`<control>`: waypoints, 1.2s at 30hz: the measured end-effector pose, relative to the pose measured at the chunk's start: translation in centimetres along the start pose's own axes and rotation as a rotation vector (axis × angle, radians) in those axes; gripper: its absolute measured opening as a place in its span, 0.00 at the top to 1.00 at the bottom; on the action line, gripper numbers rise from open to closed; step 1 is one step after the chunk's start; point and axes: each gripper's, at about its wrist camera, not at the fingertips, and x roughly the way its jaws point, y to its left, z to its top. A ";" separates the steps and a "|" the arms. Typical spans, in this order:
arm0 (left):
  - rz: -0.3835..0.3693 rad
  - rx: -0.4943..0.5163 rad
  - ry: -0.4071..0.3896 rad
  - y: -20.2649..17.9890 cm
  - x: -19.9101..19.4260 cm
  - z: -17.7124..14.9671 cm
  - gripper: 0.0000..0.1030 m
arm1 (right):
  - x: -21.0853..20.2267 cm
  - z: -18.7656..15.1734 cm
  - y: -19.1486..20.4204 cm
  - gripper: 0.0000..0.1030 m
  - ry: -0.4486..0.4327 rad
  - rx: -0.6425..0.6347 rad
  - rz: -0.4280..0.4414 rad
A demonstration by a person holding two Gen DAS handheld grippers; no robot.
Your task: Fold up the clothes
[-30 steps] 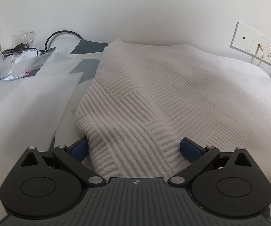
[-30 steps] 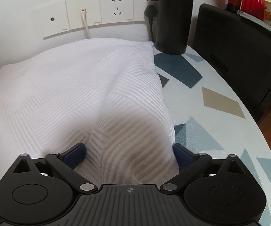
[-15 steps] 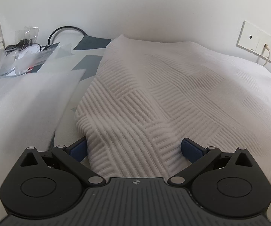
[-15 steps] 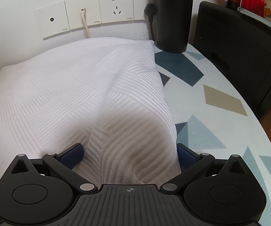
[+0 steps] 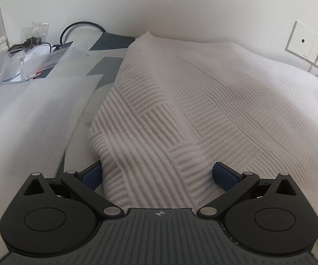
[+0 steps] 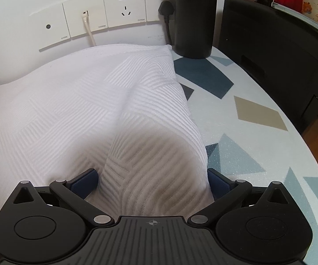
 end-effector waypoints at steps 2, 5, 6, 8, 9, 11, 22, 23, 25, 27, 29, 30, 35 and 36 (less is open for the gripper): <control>0.002 0.000 0.006 0.0 0.0 0.1 0.00 | 0.1 0.2 0.1 0.01 0.002 0.000 -0.001; 0.003 0.001 0.018 0.0 0.1 0.3 0.00 | 0.2 0.5 0.3 0.01 0.008 0.002 -0.003; 0.004 0.001 0.025 0.0 0.1 0.4 0.00 | 0.2 0.6 0.4 0.01 0.007 0.002 -0.003; 0.006 0.001 0.039 -0.1 0.2 0.7 0.00 | 0.2 0.7 0.6 0.01 0.000 -0.001 0.010; 0.006 0.003 0.045 -0.1 0.2 0.8 0.00 | 0.2 0.8 0.7 0.01 0.000 -0.003 0.014; 0.002 0.017 0.051 -0.1 0.4 1.0 0.00 | 0.3 0.9 1.0 0.01 -0.005 -0.007 0.015; -0.068 0.145 -0.012 -0.6 0.1 1.8 0.46 | 0.2 1.0 2.2 0.23 -0.021 -0.076 0.034; -0.073 0.153 -0.013 -0.7 -0.1 1.7 0.49 | -0.2 0.8 2.3 0.30 -0.030 -0.091 0.048; -0.089 0.145 -0.005 -0.7 -0.5 1.4 0.57 | -1.0 0.3 2.5 0.57 -0.038 -0.120 0.073; -0.098 0.136 0.001 -0.6 -0.9 0.9 0.58 | -1.5 0.0 2.6 0.61 -0.030 -0.139 0.079; -0.105 0.141 0.005 -0.6 -1.4 0.4 0.58 | -1.9 -0.2 2.3 0.61 -0.017 -0.128 0.086; -0.109 0.145 0.008 -0.5 -1.7 0.1 0.58 | -2.1 -0.4 2.0 0.61 -0.009 -0.114 0.092; -0.143 0.142 0.029 0.0 -3.4 -2.0 0.58 | -3.6 -1.8 0.7 0.61 0.015 -0.091 0.103; -0.148 0.144 0.031 0.1 -3.7 -2.4 0.58 | -4.0 -2.3 0.4 0.61 0.020 -0.090 0.102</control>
